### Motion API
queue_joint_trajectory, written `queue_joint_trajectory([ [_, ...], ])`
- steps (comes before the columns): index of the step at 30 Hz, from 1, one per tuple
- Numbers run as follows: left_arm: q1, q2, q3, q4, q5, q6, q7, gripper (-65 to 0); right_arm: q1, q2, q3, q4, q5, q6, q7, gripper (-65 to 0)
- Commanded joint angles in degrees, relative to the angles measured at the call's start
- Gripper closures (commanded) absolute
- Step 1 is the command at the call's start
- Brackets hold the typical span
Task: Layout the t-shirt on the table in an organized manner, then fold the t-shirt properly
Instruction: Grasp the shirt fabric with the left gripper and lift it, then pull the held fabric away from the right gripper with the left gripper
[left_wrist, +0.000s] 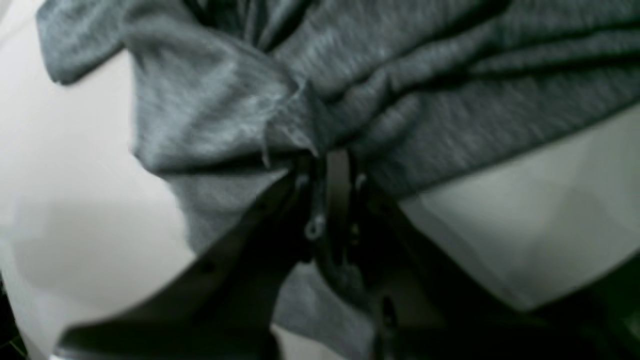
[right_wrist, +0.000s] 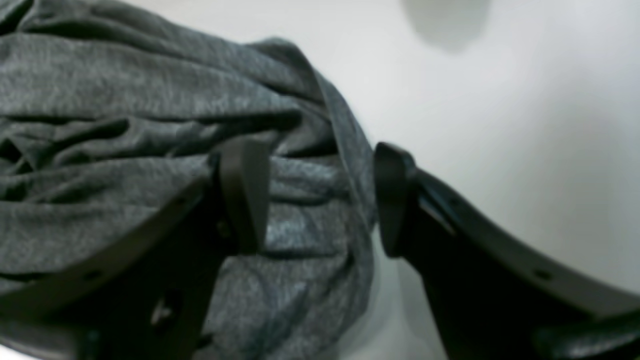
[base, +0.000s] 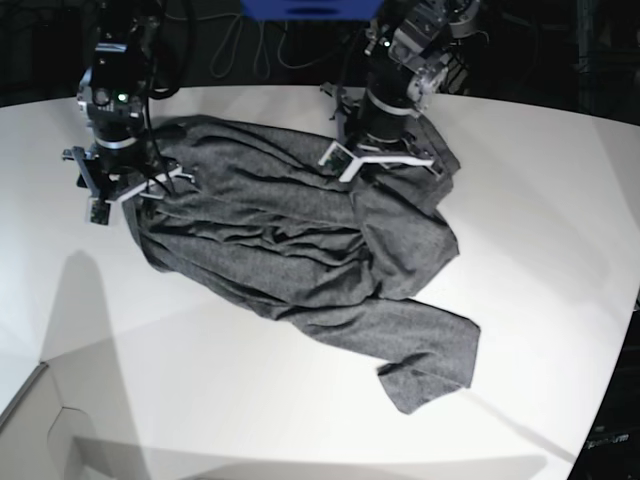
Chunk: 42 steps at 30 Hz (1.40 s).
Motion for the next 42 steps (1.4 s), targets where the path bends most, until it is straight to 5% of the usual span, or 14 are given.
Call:
queue_joint_trajectory([
  [1,-0.3,0.3,0.0,1.9,0.8,0.3,-1.1,-0.6,-0.1,0.2,0.0,1.0,0.0,0.2,1.6,-33.6],
  [7,-0.3,0.3,-0.1,4.9,0.8,0.2,-1.4,-2.7,-0.2,0.2,0.0,1.0,0.0,0.2,1.6,-33.6],
  [18,0.5,1.5,-3.1,5.9,-6.1,0.3,-1.5,-39.7,0.1,0.2,0.0,1.0,0.0,0.2,1.6,-33.6],
  [24,-1.7,6.5,-26.4,5.1,-27.1,0.1,-1.3,-41.2,0.2,0.2,0.0,1.0,0.0,0.2,1.6,-33.6],
  [27,-4.7,6.5,-37.0,0.9,-42.3,0.1,-0.9,-41.2,0.3,0.2,0.0,0.9,0.0,0.2,1.6,-33.6],
  [31,-9.3,5.1,-43.1,-10.9,-55.4,0.1,-0.9,-41.2,0.4,0.2,0.0,0.8,0.0,0.2,1.6,-33.7],
  [42,-16.2,4.4,-43.2,-25.1,-59.0,0.1,-1.5,-41.2,1.9,0.4,0.0,0.7,0.0,0.2,1.4,-33.9],
])
